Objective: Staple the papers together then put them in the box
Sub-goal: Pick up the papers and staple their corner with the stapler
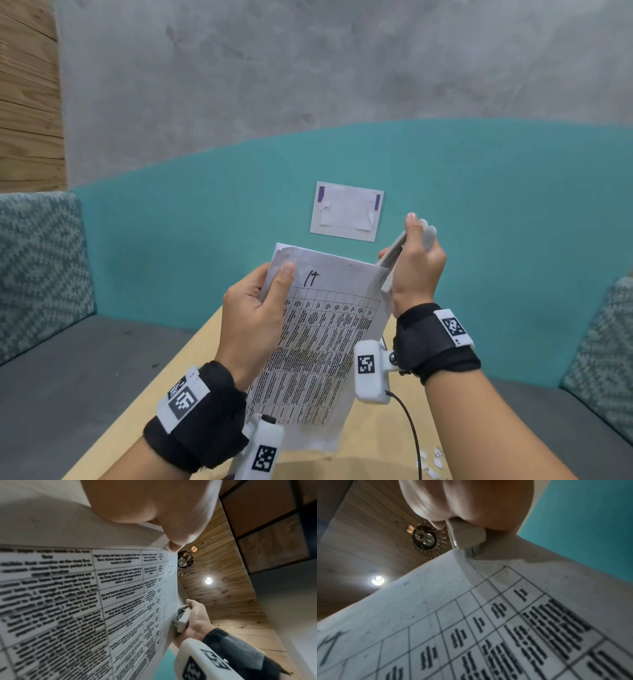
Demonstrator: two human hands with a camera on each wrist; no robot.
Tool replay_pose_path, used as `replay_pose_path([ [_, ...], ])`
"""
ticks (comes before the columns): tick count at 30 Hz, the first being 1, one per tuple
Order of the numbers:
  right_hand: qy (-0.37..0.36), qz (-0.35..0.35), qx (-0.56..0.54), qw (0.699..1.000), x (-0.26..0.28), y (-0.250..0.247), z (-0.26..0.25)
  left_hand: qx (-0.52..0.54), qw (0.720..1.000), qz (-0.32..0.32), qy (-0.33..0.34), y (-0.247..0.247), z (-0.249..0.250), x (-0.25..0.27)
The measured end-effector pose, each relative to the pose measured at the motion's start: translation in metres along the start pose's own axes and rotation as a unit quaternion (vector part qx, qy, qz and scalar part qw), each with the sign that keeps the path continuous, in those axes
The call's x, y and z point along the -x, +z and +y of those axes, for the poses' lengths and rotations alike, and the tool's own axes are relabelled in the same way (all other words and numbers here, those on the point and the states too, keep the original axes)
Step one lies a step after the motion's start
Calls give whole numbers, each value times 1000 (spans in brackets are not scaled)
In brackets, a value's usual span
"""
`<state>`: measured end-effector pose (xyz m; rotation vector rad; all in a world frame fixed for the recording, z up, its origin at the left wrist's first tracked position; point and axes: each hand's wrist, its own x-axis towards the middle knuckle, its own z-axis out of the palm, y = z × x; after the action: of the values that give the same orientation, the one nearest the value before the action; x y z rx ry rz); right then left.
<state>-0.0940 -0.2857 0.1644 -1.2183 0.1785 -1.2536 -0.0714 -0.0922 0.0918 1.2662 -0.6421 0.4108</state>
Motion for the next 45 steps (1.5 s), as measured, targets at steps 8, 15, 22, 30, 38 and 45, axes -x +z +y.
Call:
replay_pose_path([
  [8, 23, 32, -26, 999, -2, -3, -3, 6, 1000, -4, -5, -2, 0, 1],
  [15, 13, 57, -22, 998, -5, -3, 0, 2, 1000, -8, -5, -2, 1, 3],
  [22, 31, 50, -31, 998, -9, -6, 4, -10, 1000, -6, 1, 0, 0, 1],
  [30, 170, 147, -29, 974, -32, -37, 33, -51, 997, 48, 16, -16, -10, -8],
  [38, 309, -126, 258, 907, 27, -82, 113, -104, 985, 123, 61, -35, -9, -27],
  [45, 434, -263, 268, 819, 81, -102, 155, -113, 981, 138, 72, -49, -4, -38],
])
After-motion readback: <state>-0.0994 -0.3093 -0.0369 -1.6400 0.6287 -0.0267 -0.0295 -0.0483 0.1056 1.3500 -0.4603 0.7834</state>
